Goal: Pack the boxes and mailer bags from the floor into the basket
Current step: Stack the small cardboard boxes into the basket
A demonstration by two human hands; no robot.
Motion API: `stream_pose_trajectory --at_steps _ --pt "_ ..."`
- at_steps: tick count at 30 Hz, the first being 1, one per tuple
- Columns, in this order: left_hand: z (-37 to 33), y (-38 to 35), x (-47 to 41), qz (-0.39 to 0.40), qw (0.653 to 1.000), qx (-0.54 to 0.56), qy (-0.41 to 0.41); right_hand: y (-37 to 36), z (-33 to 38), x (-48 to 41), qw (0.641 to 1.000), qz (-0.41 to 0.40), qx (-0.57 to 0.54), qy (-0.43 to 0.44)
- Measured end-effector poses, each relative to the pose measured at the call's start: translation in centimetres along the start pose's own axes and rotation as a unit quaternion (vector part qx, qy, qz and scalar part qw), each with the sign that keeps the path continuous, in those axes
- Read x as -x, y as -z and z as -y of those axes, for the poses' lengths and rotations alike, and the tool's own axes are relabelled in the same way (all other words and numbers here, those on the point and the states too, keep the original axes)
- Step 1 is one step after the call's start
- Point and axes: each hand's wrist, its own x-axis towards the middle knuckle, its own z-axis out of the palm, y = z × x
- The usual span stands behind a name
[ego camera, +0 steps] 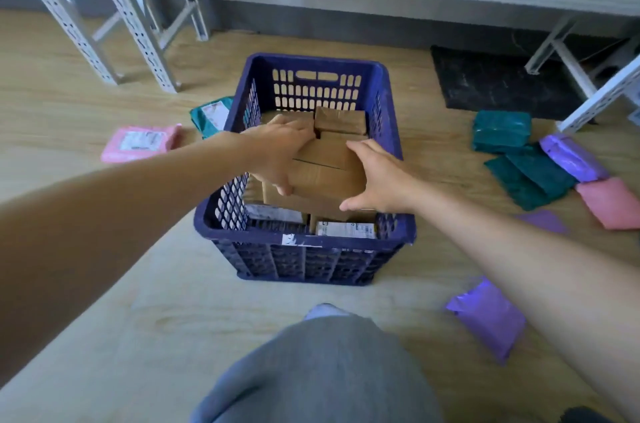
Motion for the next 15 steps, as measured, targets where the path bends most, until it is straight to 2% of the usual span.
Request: stream_pose_trajectory --at_steps 7,15 --pt "2.7 -5.3 -0.1 0.048 0.998 0.023 0.019 -4.8 0.8 -3.6 0.997 0.074 0.009 0.008" --pt "5.1 -8.8 -1.4 0.114 0.993 0.005 0.021 -8.5 1.0 -6.1 0.993 0.102 -0.051 0.009"
